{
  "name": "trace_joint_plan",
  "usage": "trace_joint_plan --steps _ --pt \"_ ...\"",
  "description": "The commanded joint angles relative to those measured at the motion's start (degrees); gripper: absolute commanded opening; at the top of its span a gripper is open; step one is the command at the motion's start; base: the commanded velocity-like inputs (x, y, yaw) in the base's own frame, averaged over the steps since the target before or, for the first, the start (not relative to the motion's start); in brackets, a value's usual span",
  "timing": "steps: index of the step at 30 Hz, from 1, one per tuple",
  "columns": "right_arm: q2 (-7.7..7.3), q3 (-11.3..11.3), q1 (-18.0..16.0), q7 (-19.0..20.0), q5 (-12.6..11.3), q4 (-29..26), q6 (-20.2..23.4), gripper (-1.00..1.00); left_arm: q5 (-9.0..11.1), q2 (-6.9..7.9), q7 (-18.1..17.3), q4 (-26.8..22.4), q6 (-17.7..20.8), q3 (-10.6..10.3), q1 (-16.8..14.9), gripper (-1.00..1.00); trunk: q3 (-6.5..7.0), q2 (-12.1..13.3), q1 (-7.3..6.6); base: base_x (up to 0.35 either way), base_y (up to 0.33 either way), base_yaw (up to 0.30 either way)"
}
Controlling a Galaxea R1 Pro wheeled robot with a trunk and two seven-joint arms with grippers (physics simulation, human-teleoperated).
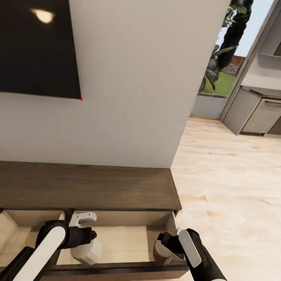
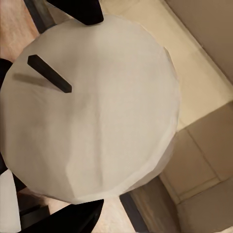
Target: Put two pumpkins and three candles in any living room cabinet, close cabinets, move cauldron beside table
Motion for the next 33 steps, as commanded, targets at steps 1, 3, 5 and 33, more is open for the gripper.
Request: trace_joint_plan --steps 1,3,5,33 --pt "-0.08 0.3 0.0 -0.7 -0.6 -0.1 0.0 -1.0 0.4 0.05 0.6 0.0 0.1 -0.1 -0.1 -1.0 -0.05 0.0 0.0 0.049 0.006 0.18" --pt "-0.08 0.3 0.0 -0.7 -0.6 -0.1 0.0 -1.0 0.4 0.05 0.6 0.0 0.1 -0.1 -0.1 -1.0 -0.05 0.0 0.0 0.075 0.003 0.232" --pt "-0.08 0.3 0.0 -0.7 -0.6 -0.1 0.0 -1.0 0.5 0.05 0.6 0.0 0.1 -0.1 -0.1 -1.0 -0.05 0.0 0.0 0.083 0.001 0.263" --pt "0.16 1.2 0.0 -0.8 0.5 -0.2 -0.4 -1.0 0.3 0.05 0.6 0.0 0.1 0.0 -0.1 -1.0 -0.05 0.0 0.0 0.055 0.033 0.026"
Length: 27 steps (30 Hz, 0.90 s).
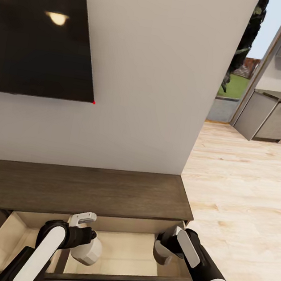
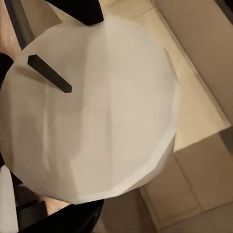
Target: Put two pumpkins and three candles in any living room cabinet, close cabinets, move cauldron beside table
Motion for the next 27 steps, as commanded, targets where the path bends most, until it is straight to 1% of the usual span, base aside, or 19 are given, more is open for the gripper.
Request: trace_joint_plan --steps 1,2,5,7,8,11,13,14,15,18,20,21,22,24,27 --pt "-0.03 0.8 0.0 -0.8 -0.4 -0.1 0.0 -1.0 0.5 0.04 0.6 -0.1 0.0 -0.1 0.0 -1.0 -0.05 0.0 0.0 0.029 0.005 0.0" --pt "-0.02 1.1 0.0 -0.9 -0.2 -0.1 -0.1 -1.0 0.5 0.04 0.6 -0.1 0.0 -0.1 0.0 -1.0 -0.05 0.0 0.0 0.023 0.004 0.0" --pt "0.16 4.2 0.0 -1.4 1.5 -0.1 -0.2 -1.0 0.3 -0.11 0.7 0.0 -0.2 -0.2 -0.1 -1.0 -0.05 0.0 0.0 0.01 0.002 0.0" --pt "0.43 5.7 -0.1 -1.9 2.3 -0.1 -0.2 -1.0 0.3 -0.5 0.9 0.2 -0.6 -0.2 -1.1 -1.0 -0.05 0.0 0.0 0.003 0.001 0.0" --pt "1.11 6.3 -0.1 -2.5 2.6 -0.1 -0.2 -1.0 0.3 -0.79 1.2 1.1 -0.8 -0.2 -2.6 -1.0 -0.05 0.0 0.0 0.001 0.0 0.0" --pt "2.91 7.2 -0.1 -3.5 3.2 -0.1 -0.2 -1.0 0.3 -1.31 1.3 3.2 -1.0 -0.2 -4.3 -1.0 -0.05 0.0 0.0 0.0 0.0 0.0" --pt "4.0 8.3 -0.2 -3.7 4.8 -0.1 -0.3 -1.0 0.1 -1.65 1.3 5.6 -1.1 -0.2 -5.2 -1.0 -0.05 0.0 0.0 0.0 0.0 0.0" --pt "4.26 8.6 -0.2 -3.7 5.3 -0.1 -0.3 -1.0 0.1 -1.7 1.3 6.1 -1.2 -0.2 -5.3 -1.0 -0.05 0.0 0.0 0.0 0.0 0.0" --pt "4.84 9.0 -0.3 -3.8 6.2 -0.1 -0.3 -1.0 0.1 -1.77 1.3 6.7 -1.2 -0.2 -5.5 -1.0 -0.05 0.0 0.0 0.0 0.0 0.0" --pt "6.7 9.6 -1.0 -3.8 7.4 -0.1 -0.3 -1.0 0.1 -1.9 1.3 8.6 -1.5 -0.2 -5.8 -1.0 -0.05 0.0 0.0 0.0 0.0 0.0" --pt "7.99 9.8 -1.2 -3.9 7.6 -0.1 -0.2 -1.0 0.1 -1.98 1.2 11.1 -3.4 -0.3 -5.9 -1.0 -0.05 0.0 0.0 0.0 0.0 0.0" --pt "8.28 9.8 -1.3 -3.9 7.7 -0.1 -0.2 -1.0 0.2 -1.99 1.2 11.9 -4.1 -0.3 -6.0 -1.0 -0.05 0.0 0.0 0.0 0.0 0.0" --pt "8.73 9.9 -1.3 -3.8 7.7 -0.1 -0.2 -1.0 0.2 -2.02 1.2 13.4 -5.8 -0.6 -6.0 -1.0 -0.05 0.0 0.0 0.0 0.0 0.0" --pt "9.33 10.0 -1.7 -3.5 7.7 -0.1 -0.2 -1.0 -0.3 -2.02 1.1 16.1 -8.7 -1.7 -6.3 -1.0 -0.05 0.0 0.0 0.0 0.0 0.0" --pt "9.79 10.2 -2.4 -3.2 7.6 0.0 -0.3 -1.0 -2.4 -2.08 0.8 17.7 -10.6 -3.7 -7.1 -1.0 -0.05 0.0 0.0 0.0 0.0 0.0"
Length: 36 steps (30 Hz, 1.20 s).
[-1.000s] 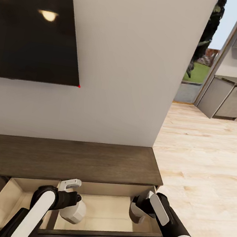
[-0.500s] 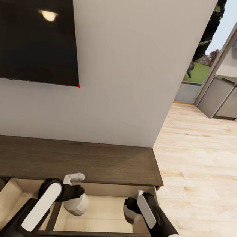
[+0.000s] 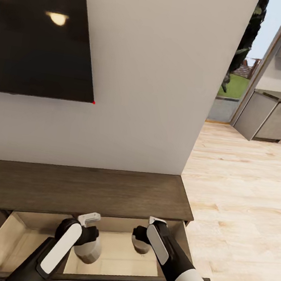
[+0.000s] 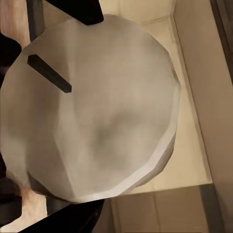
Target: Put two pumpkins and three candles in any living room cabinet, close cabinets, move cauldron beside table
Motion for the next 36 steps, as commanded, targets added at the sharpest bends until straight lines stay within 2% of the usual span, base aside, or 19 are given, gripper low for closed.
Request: trace_joint_plan --steps 1,4,7,10,16,22,36 --pt "0.04 0.3 -0.1 -0.6 -0.5 -0.1 0.1 -1.0 0.2 -0.06 0.5 0.2 -0.2 -0.3 -0.1 -1.0 -0.05 0.0 0.0 0.0 0.0 0.0" --pt "0.61 1.1 -0.3 -0.5 -0.5 0.0 0.0 -1.0 -1.5 -0.87 0.3 2.0 -1.9 -1.0 -0.3 -1.0 -0.05 0.0 0.0 0.0 0.0 0.0" --pt "0.87 4.0 -0.4 -0.5 -0.7 0.0 -0.1 -1.0 -3.9 -1.98 0.2 2.8 -5.1 -2.3 -0.4 -1.0 -0.05 0.0 0.0 0.0 0.0 0.0" --pt "0.93 5.1 -0.4 -0.5 -0.9 0.0 -0.1 -1.0 -5.2 -2.93 0.2 3.0 -6.2 -3.3 -0.4 -1.0 -0.05 0.0 0.0 0.0 0.0 0.0" --pt "0.97 5.7 -0.4 -0.5 -1.0 -0.1 -0.1 -1.0 -5.7 -3.5 0.1 4.0 -7.2 -4.0 -0.4 -1.0 -0.05 0.0 0.0 0.0 0.0 0.0" --pt "0.96 6.0 -0.4 -0.2 -1.0 -0.2 0.0 -1.0 -5.9 -3.31 0.1 4.1 -9.6 -5.9 -0.4 -1.0 -0.05 0.0 0.0 0.009 0.008 0.0" --pt "0.86 5.9 -0.4 0.7 -1.1 -0.2 0.1 -1.0 -6.0 -2.96 0.1 4.2 -10.2 -6.1 -0.4 -1.0 -0.05 0.0 0.0 0.079 0.066 0.0"
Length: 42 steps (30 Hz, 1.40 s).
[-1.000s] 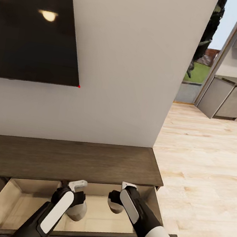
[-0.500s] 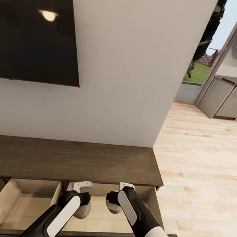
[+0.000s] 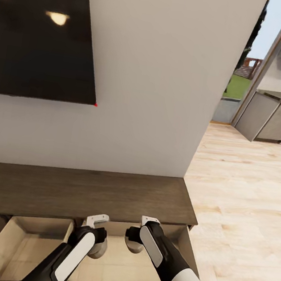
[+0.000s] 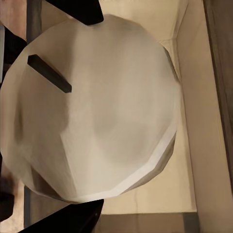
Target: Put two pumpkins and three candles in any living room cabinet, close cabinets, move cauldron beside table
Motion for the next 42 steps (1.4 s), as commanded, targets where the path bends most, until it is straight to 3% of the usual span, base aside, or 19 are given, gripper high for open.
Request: trace_joint_plan --steps 1,20,26,39,42 --pt "-0.03 0.2 -0.1 -0.7 -0.6 -0.1 0.0 -1.0 0.5 0.05 0.5 -0.1 0.0 -0.1 0.0 -1.0 -0.05 0.0 0.0 0.057 0.032 0.0" --pt "-0.22 0.1 -0.1 0.1 -0.7 0.0 0.0 -1.0 0.5 -0.02 0.6 -0.5 -0.1 -0.2 0.0 -1.0 -0.05 0.0 0.0 0.046 0.044 0.0" --pt "-0.43 0.0 -0.1 2.3 -0.7 0.0 0.1 -1.0 0.5 0.01 0.6 -0.5 -0.2 -0.1 0.0 -1.0 -1.13 -2.4 1.32 0.0 0.0 0.0" --pt "-0.55 -0.1 -0.1 2.4 -0.7 0.0 0.3 -1.0 0.5 0.01 0.6 -0.5 -0.4 -0.2 0.0 -1.0 -3.46 -7.6 4.18 0.0 0.0 0.0" --pt "-0.55 -0.2 -0.1 2.6 -0.7 0.0 0.3 -1.0 0.0 0.7 0.5 -0.9 -1.0 -0.4 0.2 -1.0 -3.46 -7.6 4.17 -0.012 0.0 0.0"
